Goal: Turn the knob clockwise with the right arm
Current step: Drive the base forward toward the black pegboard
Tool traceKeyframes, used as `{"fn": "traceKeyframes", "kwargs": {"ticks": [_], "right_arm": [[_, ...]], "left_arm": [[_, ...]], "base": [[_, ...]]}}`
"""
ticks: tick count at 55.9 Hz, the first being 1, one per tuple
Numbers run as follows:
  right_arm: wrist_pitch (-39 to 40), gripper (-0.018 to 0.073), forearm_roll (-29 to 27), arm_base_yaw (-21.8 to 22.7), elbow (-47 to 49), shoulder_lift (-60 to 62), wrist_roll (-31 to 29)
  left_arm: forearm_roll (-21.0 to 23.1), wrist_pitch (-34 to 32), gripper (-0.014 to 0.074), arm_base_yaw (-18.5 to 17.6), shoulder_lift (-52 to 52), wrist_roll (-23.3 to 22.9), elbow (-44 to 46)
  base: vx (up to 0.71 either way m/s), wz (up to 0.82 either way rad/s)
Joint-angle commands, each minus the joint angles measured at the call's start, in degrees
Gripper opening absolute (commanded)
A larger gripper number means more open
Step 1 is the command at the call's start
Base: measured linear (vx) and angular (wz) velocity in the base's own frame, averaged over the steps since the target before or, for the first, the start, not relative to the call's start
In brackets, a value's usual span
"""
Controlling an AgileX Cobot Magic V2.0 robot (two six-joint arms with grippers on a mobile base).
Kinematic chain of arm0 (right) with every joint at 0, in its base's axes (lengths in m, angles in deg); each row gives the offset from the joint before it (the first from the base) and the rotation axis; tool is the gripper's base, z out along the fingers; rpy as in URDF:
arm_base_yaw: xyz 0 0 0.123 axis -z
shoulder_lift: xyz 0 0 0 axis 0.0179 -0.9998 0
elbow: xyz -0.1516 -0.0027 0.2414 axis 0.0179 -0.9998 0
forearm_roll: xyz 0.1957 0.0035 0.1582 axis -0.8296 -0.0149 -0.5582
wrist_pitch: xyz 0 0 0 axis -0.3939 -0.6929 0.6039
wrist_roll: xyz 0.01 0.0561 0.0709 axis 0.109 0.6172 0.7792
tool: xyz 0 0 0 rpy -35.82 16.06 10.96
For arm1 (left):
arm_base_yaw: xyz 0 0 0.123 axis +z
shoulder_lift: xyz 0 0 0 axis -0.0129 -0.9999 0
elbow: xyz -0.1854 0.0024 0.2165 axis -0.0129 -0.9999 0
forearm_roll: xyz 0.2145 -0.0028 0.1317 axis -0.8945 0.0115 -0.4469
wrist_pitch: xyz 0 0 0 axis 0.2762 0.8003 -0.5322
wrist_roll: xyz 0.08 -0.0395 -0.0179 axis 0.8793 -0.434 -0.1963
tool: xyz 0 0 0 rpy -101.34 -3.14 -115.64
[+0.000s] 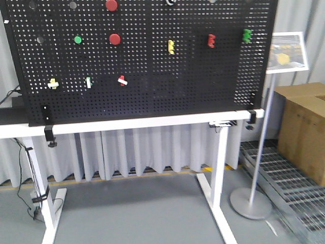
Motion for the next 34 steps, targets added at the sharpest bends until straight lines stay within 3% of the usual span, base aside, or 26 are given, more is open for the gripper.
{"fn": "traceKeyframes", "kwargs": {"ticks": [1,34], "right_arm": [[4.66,0.0001,0.16,0.04,-0.32,0.54,-0.53],[4.66,0.0001,0.16,0.04,-0.32,0.54,-0.53]], "left_arm": [[0.45,-4.90,0.0003,-0.39,0.96,-0.17,-1.12],[0.45,-4.90,0.0003,-0.39,0.96,-0.17,-1.12]], "base": [[0.42,0.14],[0.40,0.11]]}}
